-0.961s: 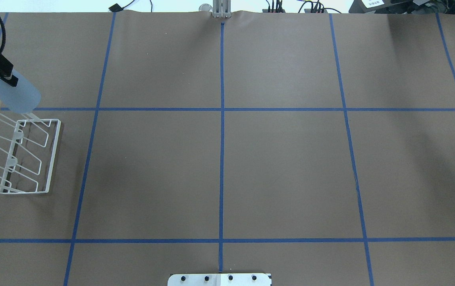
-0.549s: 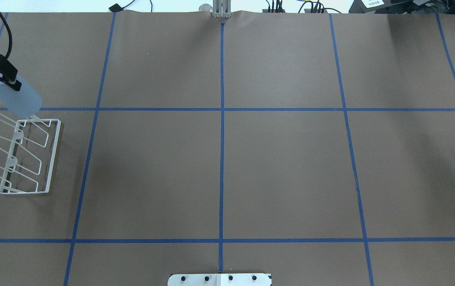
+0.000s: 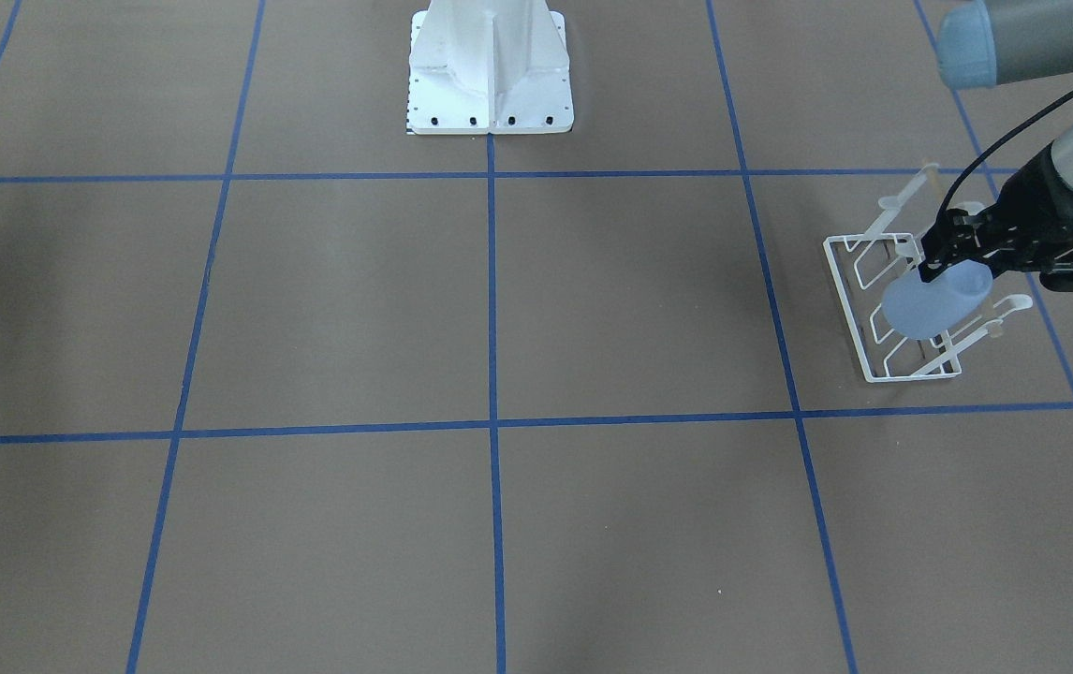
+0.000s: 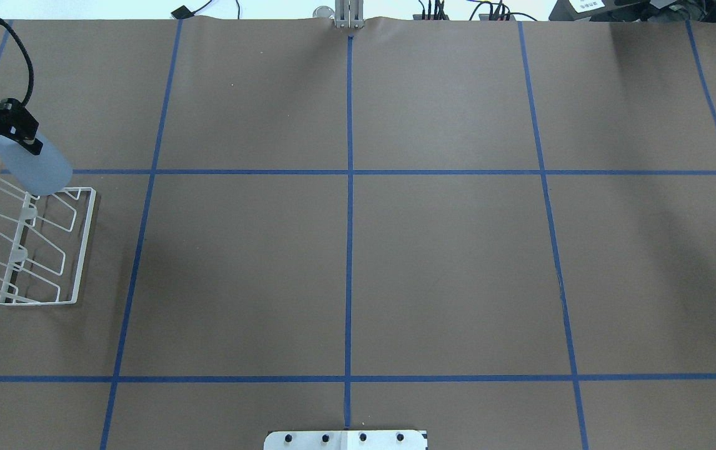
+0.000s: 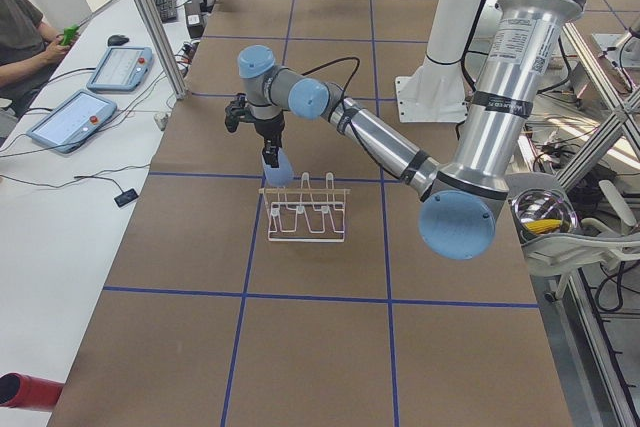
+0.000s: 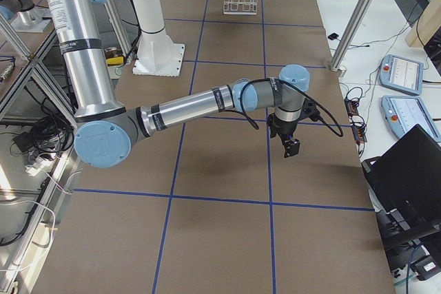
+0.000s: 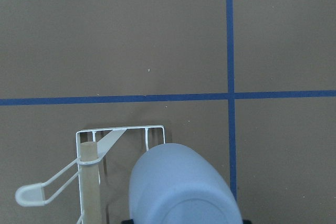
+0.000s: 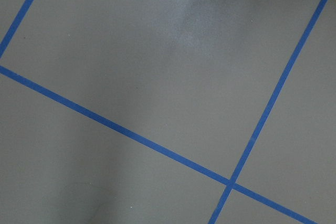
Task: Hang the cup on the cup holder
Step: 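Lower the cup with the left gripper onto a wooden peg of the rack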
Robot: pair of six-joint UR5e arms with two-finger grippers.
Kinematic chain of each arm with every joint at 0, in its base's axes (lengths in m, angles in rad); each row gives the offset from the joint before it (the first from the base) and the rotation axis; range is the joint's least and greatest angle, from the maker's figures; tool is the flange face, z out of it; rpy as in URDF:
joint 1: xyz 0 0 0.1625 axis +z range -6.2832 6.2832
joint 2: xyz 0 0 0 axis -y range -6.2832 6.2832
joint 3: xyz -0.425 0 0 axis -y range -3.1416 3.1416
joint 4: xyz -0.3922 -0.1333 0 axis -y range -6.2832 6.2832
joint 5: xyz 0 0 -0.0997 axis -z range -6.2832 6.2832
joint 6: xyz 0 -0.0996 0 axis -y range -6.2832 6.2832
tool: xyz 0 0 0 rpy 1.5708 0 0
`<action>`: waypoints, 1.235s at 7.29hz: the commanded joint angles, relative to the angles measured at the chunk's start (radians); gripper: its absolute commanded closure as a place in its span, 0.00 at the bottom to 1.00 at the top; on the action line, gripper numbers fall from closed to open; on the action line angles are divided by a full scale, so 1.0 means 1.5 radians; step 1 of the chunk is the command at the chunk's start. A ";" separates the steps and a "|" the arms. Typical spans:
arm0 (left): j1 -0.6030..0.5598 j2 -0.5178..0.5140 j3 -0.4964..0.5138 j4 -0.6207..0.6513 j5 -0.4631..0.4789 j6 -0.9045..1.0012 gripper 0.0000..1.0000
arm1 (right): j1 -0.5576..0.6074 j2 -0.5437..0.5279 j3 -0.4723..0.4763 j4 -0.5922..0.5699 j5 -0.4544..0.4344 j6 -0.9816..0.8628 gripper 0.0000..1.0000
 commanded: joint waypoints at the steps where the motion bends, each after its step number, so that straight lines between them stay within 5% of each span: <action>1: 0.009 0.000 0.021 -0.011 -0.006 0.000 1.00 | 0.000 0.000 0.000 0.000 0.000 0.000 0.00; 4: 0.016 0.000 0.075 -0.057 -0.008 -0.001 0.94 | 0.000 0.000 0.000 0.000 0.000 0.000 0.00; 6: 0.016 -0.001 0.096 -0.071 -0.009 -0.002 0.03 | 0.000 0.000 0.005 -0.002 0.000 0.000 0.00; 9: 0.014 0.001 0.080 -0.061 -0.079 -0.004 0.02 | -0.001 -0.001 0.007 -0.005 0.000 0.001 0.00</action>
